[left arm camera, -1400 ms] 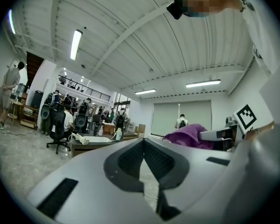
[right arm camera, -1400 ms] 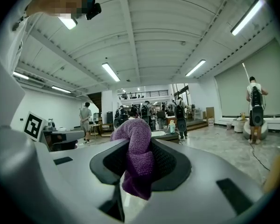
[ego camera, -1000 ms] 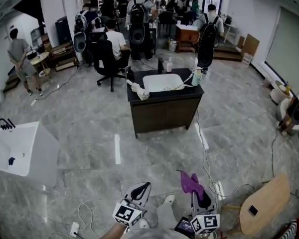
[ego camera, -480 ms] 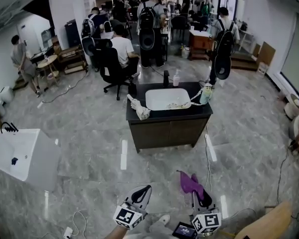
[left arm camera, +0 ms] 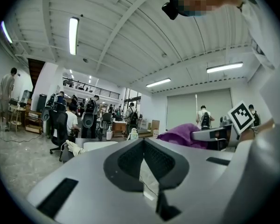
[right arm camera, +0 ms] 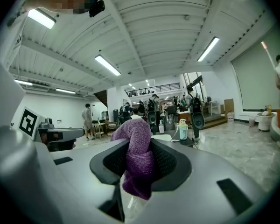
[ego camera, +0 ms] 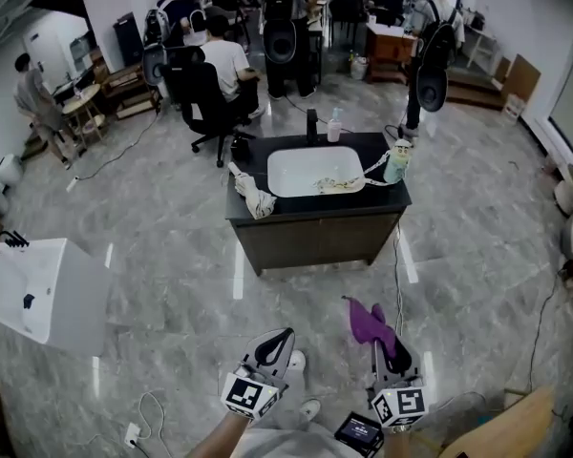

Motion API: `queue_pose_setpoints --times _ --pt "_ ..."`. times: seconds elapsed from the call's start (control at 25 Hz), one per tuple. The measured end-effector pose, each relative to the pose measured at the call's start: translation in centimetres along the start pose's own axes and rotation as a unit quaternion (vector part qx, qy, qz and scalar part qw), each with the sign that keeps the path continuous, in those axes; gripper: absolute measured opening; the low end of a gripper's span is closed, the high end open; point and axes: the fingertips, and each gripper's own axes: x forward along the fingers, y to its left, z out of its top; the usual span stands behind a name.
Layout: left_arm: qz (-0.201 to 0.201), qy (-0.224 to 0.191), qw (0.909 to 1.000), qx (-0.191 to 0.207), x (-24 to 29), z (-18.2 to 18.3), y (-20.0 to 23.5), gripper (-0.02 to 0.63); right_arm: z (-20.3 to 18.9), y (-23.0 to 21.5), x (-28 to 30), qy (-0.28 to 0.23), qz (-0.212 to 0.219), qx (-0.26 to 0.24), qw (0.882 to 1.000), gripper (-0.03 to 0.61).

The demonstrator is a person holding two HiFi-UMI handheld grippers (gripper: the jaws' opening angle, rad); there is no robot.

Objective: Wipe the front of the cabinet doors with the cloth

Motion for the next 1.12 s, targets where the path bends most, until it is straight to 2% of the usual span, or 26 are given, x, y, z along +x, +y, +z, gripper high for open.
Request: queue_pose_setpoints --times 0.24,0.4,0.56,0.8,0.92,1.12 --pt "0.000 0.016 0.9996 -0.023 7.2 -0.8 5.2 0.006 0.3 -3.4 6.6 0.031 -0.017 -0.005 0.999 0.123" --pt "-0.003 0.015 0.9992 -0.036 14.0 -1.7 8.9 0.006 0.7 -6.6 13.0 0.059 -0.020 -0.019 0.998 0.123" --pt "-0.010 0.019 0.9986 -0.048 19.9 -2.2 10.5 0.006 0.8 -9.0 18.3 0.071 -0.010 -0.043 0.996 0.123" --pt "-0.027 0.025 0.9988 -0.034 27.1 -2.3 10.9 0.006 1.1 -12.9 24.0 0.069 0.006 -0.057 0.996 0.123" --pt "-0.008 0.033 0.9991 -0.024 28.9 -2.9 11.7 0.006 0.1 -14.8 26.4 0.077 0.034 -0.065 0.994 0.123" --pt "0.054 0.031 0.9976 -0.028 30.8 -5.2 12.7 0.006 -4.3 -18.6 30.4 0.105 0.093 -0.072 0.987 0.121"
